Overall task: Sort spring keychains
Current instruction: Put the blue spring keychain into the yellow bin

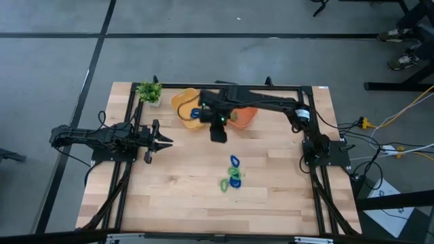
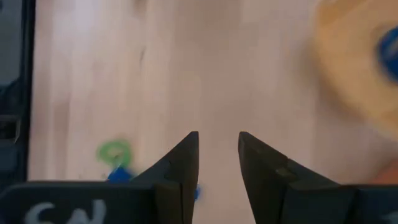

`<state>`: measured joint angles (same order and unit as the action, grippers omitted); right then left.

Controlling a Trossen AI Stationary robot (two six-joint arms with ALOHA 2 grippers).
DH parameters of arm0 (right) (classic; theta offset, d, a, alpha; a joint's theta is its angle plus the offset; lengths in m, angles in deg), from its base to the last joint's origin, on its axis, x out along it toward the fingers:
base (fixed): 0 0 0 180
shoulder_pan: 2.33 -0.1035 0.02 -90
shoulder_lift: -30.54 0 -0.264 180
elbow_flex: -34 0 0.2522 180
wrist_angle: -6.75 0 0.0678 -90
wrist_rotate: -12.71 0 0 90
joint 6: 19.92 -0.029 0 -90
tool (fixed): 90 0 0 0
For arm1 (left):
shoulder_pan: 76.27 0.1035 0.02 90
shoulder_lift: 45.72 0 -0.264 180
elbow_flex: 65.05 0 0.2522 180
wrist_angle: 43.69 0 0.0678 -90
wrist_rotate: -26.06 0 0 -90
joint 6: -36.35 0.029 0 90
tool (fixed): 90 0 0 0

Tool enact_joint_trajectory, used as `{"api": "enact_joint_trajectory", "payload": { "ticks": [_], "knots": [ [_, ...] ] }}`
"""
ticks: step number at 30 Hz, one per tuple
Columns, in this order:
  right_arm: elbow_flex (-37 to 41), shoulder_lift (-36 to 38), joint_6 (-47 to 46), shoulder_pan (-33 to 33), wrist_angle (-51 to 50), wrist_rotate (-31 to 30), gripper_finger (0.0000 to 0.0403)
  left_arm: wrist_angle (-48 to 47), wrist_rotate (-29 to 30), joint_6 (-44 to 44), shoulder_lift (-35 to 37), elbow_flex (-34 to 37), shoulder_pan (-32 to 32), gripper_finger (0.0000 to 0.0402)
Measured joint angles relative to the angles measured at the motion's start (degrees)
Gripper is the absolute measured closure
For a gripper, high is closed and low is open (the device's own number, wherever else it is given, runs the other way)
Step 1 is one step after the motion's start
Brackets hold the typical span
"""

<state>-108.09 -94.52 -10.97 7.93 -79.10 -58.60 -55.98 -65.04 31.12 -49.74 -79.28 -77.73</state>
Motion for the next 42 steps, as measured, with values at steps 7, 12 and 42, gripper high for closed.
{"api": "enact_joint_trajectory", "payload": {
  "ticks": [7, 12, 42],
  "knots": [
    [0.8, 0.0, -2.9, -5.4, -7.3, -9.9, 0.0292, 0.0, 0.0, 0.0, 0.0, 0.0, 0.0, 0.0334],
    [0.9, 0.8, -5.7, -7.8, -9.6, -15.3, 0.0292, 0.0, 0.0, 0.0, 0.0, 0.0, 0.0, 0.0332],
    [63.2, 38.7, -24.8, -18.7, 35.1, -23.8, 0.0292, 0.0, 0.0, 0.0, 0.0, 0.0, 0.0, 0.0332]
  ]
}}
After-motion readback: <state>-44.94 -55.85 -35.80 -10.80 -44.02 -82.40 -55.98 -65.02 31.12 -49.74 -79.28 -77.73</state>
